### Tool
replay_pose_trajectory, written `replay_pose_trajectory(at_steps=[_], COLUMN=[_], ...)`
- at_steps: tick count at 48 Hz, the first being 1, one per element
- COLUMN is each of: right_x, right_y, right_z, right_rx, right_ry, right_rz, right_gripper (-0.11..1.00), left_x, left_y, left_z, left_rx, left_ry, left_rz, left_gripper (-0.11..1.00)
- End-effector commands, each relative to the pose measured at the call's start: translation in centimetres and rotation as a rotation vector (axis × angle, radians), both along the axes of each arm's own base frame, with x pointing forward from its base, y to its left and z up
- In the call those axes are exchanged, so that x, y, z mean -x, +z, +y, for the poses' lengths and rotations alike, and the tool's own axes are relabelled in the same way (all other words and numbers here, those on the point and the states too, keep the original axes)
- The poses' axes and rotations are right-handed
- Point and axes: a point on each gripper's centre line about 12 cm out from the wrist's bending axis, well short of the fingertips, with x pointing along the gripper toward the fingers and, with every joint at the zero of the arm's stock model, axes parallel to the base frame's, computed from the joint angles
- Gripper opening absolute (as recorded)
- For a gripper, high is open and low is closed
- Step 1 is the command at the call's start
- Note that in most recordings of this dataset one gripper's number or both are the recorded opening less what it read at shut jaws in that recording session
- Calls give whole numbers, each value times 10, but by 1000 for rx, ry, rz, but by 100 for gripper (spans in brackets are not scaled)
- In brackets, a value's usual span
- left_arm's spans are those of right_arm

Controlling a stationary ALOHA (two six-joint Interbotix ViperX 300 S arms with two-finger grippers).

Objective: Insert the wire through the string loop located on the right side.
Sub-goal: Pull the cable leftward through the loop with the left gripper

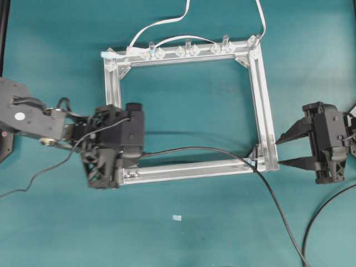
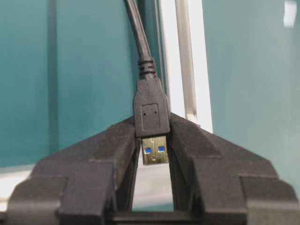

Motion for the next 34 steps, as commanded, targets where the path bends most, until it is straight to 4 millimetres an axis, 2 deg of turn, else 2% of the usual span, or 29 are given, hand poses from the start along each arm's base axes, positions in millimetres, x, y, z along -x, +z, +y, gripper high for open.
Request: replay_pose_trajectory(at_steps=[1, 19, 34], right_x=[-3, -4, -5], right_y=[4, 5, 5], right_z=[0, 1, 0], right_rx=[0, -1, 1], right_ry=[-1, -1, -3], right_rz=[-17, -20, -19], right_gripper=[64, 64, 64], left_x=[8, 51, 67], left_y=[12, 1, -19], left_z=[-7, -30, -35], left_rx=[14, 83, 79], left_ry=[-10, 21, 20], left_rz=[-17, 64, 130], left_gripper=[18, 18, 18])
